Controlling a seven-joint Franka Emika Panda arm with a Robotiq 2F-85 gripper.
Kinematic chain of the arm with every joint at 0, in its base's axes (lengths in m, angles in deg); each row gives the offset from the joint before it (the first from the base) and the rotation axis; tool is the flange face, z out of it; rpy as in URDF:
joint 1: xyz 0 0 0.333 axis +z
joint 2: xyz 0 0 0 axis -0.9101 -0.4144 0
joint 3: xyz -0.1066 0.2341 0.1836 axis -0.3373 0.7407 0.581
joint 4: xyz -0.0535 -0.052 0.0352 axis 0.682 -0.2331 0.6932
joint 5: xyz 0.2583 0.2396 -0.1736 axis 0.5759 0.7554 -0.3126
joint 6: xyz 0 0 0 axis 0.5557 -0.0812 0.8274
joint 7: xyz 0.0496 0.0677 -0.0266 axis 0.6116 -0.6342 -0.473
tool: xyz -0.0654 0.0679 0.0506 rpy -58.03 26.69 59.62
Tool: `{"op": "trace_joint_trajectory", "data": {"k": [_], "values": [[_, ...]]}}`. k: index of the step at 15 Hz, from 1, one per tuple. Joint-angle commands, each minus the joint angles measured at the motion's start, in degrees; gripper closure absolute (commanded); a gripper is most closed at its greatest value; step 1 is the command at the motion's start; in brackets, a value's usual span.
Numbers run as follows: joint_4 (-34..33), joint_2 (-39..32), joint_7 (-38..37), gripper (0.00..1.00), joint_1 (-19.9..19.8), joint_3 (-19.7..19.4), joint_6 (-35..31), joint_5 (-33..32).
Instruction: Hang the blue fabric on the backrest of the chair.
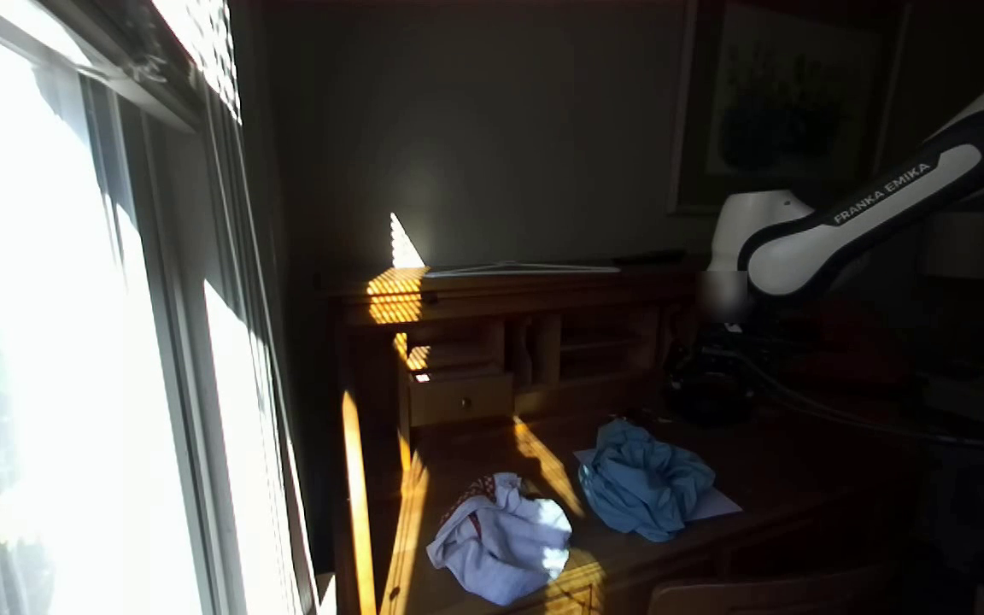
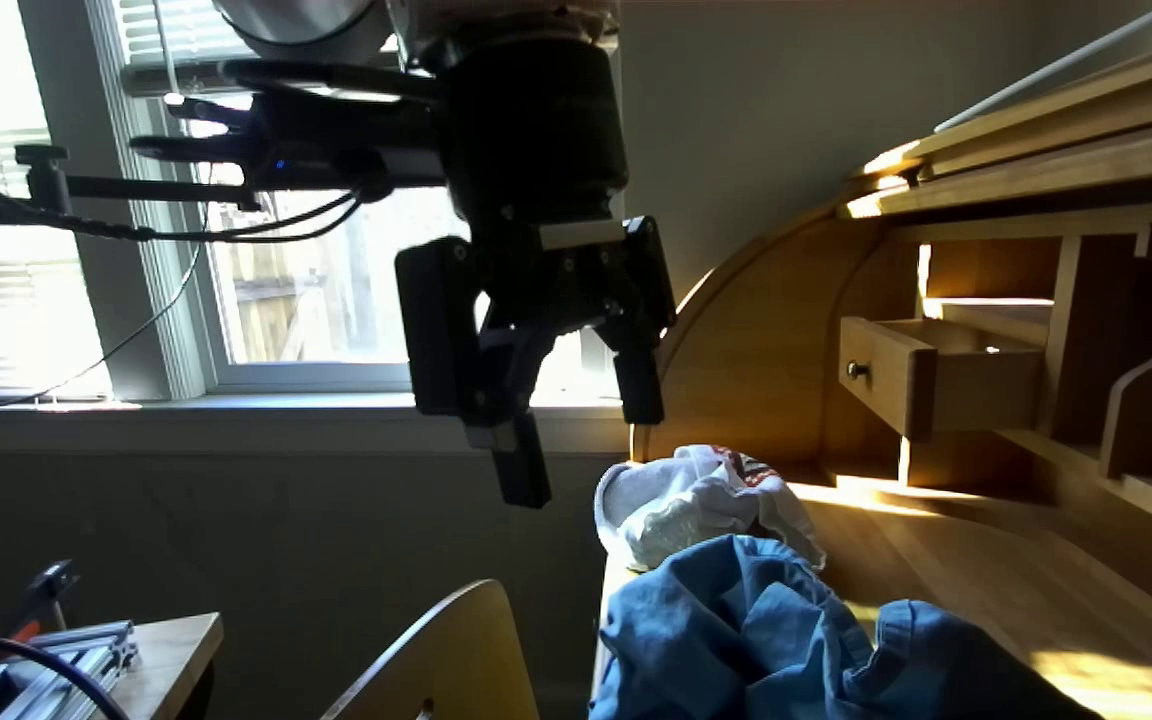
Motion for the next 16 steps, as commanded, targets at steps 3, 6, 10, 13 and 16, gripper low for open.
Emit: {"op": "trace_joint_trajectory", "data": {"k": [3,6,10,13,16], "values": [[-3.9,-10.4,-2.6,0.00,1.6,-2.6,-6.0,4.0],[-5.9,-16.1,-3.5,0.00,2.7,-3.1,-13.2,5.4],[-8.7,-22.2,-5.0,0.00,4.8,-4.3,-23.3,6.5],[-10.8,-25.8,-6.5,0.00,6.8,-6.2,-27.1,4.8],[-12.0,-27.8,-4.4,0.00,9.0,-8.7,-29.0,3.1]]}}
